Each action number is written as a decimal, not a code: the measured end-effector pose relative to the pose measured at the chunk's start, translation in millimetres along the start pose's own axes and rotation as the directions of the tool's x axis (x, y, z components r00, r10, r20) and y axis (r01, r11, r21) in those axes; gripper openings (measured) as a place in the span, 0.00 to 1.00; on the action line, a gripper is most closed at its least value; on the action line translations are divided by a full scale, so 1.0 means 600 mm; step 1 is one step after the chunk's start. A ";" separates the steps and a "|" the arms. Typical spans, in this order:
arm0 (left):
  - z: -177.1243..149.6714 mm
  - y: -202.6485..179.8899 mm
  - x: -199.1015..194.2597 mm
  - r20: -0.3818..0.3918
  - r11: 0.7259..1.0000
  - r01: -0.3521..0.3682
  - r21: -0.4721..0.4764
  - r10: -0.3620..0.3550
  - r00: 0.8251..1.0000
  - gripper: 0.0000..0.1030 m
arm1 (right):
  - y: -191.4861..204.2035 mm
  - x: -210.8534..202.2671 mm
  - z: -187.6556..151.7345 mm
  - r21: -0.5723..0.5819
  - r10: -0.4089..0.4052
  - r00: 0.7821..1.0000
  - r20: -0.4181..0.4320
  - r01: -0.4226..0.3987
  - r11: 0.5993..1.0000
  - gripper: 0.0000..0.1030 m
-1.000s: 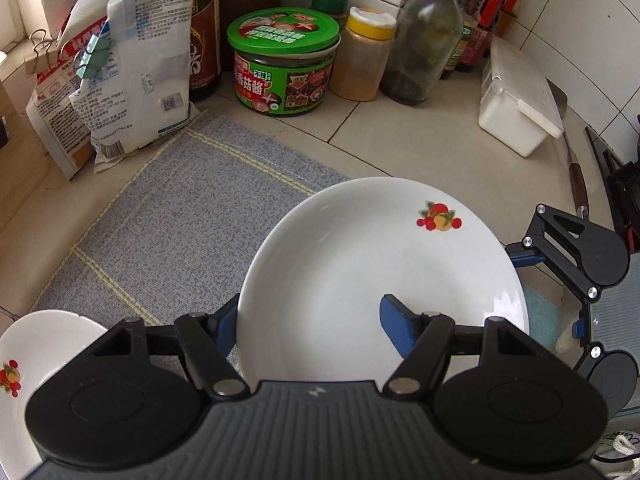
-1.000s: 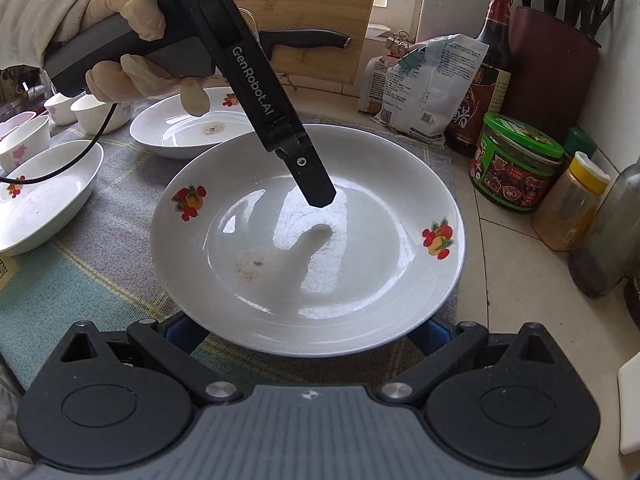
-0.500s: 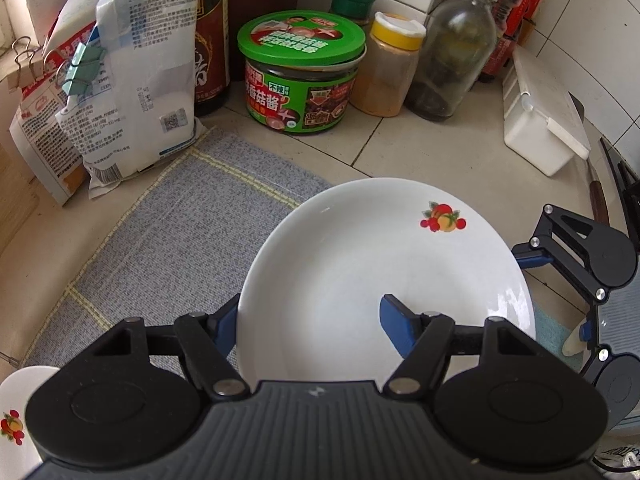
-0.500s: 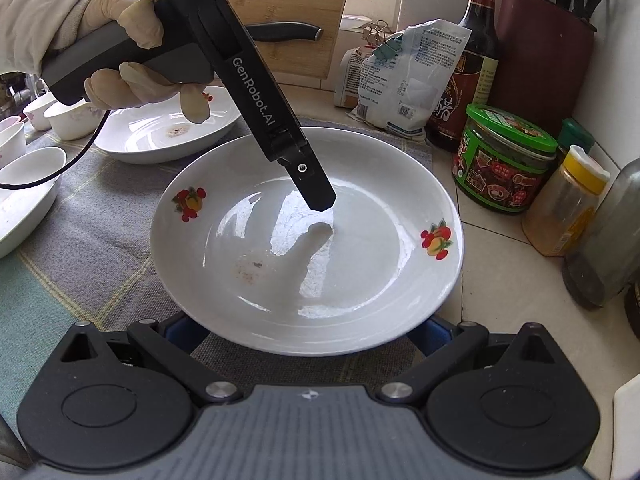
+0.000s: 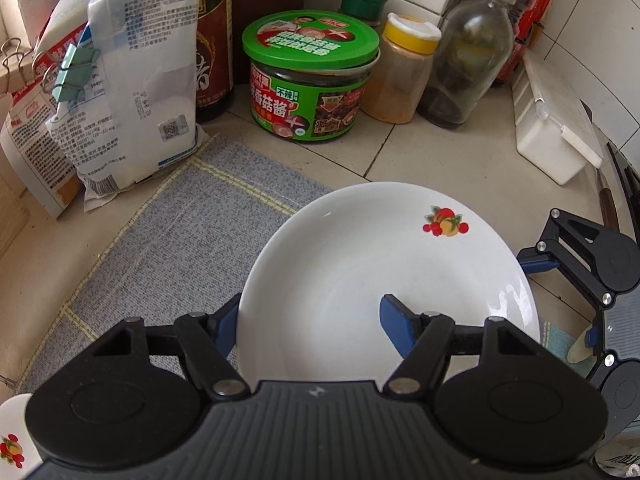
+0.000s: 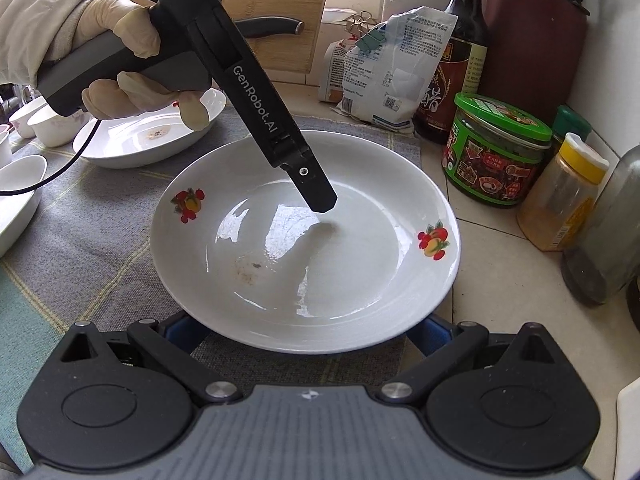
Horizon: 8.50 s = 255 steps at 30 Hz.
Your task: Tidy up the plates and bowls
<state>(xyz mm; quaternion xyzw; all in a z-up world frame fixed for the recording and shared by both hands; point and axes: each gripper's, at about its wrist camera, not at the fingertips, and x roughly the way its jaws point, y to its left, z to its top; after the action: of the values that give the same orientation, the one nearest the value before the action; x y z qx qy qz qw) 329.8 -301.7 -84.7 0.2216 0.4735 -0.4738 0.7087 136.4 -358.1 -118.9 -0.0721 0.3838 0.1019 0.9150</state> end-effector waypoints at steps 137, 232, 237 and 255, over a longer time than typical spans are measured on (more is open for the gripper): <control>-0.655 -0.062 -0.304 0.216 0.947 -0.244 -0.210 0.288 0.933 0.99 | 0.415 0.043 0.117 0.063 0.260 0.940 -0.218 -0.253 0.965 1.00; -0.577 -0.097 -0.304 0.277 0.961 -0.266 -0.072 0.276 0.921 0.96 | 0.309 0.051 0.202 0.242 0.488 0.817 -0.307 -0.429 0.870 1.00; -0.550 -0.105 -0.298 0.278 0.963 -0.267 -0.045 0.269 0.922 0.96 | 0.279 0.040 0.200 0.256 0.484 0.827 -0.286 -0.420 0.870 1.00; -0.447 -0.118 -0.252 0.288 0.972 -0.235 0.019 0.219 0.932 0.96 | 0.156 0.012 0.181 0.305 0.439 0.870 -0.225 -0.365 0.880 1.00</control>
<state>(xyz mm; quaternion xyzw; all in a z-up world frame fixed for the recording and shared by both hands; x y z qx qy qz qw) 128.2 -59.5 -63.3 0.2231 0.3252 -0.4281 0.8131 193.3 -243.5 -53.3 0.1130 0.5288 0.2300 0.8091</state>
